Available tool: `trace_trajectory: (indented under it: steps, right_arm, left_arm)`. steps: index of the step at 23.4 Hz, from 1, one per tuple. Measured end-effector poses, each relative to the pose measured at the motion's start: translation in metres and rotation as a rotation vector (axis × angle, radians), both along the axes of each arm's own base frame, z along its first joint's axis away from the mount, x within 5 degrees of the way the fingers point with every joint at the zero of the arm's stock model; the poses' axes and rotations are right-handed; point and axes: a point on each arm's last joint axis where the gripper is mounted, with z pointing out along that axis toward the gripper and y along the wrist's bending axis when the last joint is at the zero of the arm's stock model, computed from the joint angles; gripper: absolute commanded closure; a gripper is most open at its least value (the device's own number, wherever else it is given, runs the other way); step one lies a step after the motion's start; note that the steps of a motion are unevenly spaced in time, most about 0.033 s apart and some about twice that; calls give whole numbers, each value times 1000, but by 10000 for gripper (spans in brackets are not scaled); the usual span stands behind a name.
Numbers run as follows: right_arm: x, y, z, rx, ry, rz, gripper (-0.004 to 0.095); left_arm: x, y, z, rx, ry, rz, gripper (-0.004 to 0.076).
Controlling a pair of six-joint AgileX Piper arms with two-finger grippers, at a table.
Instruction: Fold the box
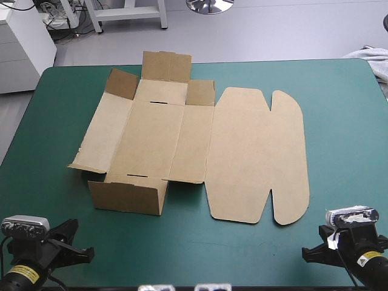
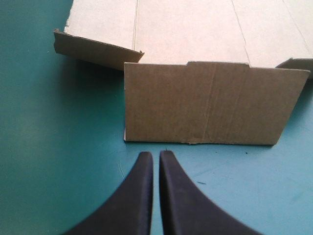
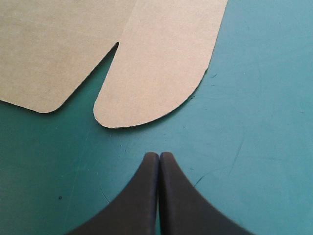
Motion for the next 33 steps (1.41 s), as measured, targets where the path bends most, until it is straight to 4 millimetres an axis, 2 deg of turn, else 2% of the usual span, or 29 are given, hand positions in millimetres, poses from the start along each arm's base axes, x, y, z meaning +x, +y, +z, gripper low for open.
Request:
trace_trajectory:
  steps: [14,18,22,25,30,33]
  right_arm:
    - [0,0,0,0,0,0,927]
    - [0,0,0,0,1,0,927]
    - [0,0,0,0,1,0,927]
    - [0,0,0,0,1,0,927]
    - [0,0,0,-1,1,1,927]
    - [0,0,0,-1,1,1,927]
  left_arm:
    - [-1,0,2,3,9,0,734]
    - [8,-2,38,10,41,1,734]
    - [37,-9,83,21,86,2,734]
    - [61,-15,103,37,117,-4,734]
    - [109,-26,124,64,173,-13,734]
    - [141,-34,128,75,215,-14,734]
